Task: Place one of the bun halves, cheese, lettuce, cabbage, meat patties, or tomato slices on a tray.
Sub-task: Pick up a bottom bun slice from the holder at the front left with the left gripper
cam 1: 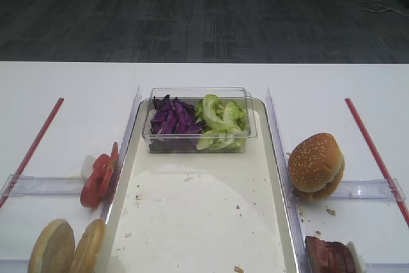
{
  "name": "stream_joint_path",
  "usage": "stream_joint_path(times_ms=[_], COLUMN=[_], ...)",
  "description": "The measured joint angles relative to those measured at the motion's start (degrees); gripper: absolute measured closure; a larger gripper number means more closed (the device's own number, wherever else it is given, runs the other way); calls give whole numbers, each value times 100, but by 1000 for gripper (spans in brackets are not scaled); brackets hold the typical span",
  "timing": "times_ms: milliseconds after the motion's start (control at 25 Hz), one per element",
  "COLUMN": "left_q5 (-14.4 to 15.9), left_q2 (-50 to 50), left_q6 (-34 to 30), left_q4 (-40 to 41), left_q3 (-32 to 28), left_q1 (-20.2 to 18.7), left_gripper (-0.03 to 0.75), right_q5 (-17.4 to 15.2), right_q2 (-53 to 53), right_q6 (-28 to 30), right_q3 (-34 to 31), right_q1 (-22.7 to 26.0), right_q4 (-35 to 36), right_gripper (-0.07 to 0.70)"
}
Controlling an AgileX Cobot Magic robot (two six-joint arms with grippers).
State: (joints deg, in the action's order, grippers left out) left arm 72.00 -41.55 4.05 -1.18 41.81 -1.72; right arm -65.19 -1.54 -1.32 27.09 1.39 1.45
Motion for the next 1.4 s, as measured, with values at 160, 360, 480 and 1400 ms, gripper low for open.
stream_joint_path(times_ms=[160,360,480,1400], left_q5=[-28,-66,-89,-113], left_q2=[-540,-1098,-1252,-1472], left_q6=[0,0,41,1691], left_q4=[-46,-114,-114,-216], left_q3=[13,13,24,128], left_q1=[0,0,0,-2244], left_gripper=[153,156,156,171], right_q5=[0,0,0,0], right_q2=[0,0,0,0], right_q6=[0,0,0,0], right_q3=[0,0,0,0], right_q1=[0,0,0,0], right_q4=[0,0,0,0], right_gripper=[-61,-61,-61,-61])
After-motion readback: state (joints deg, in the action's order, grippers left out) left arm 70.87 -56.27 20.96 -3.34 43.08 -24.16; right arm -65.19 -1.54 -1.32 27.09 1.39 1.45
